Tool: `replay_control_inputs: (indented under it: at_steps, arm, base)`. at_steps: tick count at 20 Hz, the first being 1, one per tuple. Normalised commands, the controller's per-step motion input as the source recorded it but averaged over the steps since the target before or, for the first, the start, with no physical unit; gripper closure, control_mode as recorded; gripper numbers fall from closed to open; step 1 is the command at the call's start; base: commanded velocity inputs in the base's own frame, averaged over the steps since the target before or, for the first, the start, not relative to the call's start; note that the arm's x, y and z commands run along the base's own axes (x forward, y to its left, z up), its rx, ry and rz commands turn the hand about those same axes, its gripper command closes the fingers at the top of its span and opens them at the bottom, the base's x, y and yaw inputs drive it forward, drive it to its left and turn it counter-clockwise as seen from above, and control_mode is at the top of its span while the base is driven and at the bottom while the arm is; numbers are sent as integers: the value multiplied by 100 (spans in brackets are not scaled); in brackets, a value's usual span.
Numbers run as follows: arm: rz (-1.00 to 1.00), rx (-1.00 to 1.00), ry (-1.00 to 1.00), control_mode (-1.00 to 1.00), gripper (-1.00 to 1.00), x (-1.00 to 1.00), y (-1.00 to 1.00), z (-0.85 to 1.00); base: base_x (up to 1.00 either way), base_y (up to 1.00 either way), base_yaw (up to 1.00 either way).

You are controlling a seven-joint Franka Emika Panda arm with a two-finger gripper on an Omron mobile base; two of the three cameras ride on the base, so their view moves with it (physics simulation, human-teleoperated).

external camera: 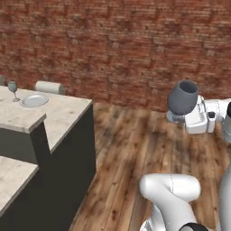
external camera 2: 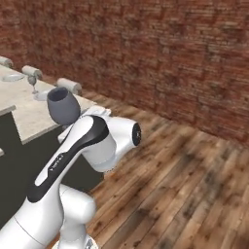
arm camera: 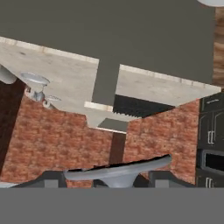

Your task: Retrieve the wine glasses from the counter and place one next to each plate.

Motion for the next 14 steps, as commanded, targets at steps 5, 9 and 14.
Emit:
replay_control_inputs:
  at_steps: [5,9,14]
  arm:
    - [0,0,0,100,100,0,0,0]
    - [0,0,0,100,100,0,0,0]
    - [0,0,0,100,100,0,0,0]
  base:
    - [100,-74,48]
    - [100,-60,60]
    - [100,-77,54]
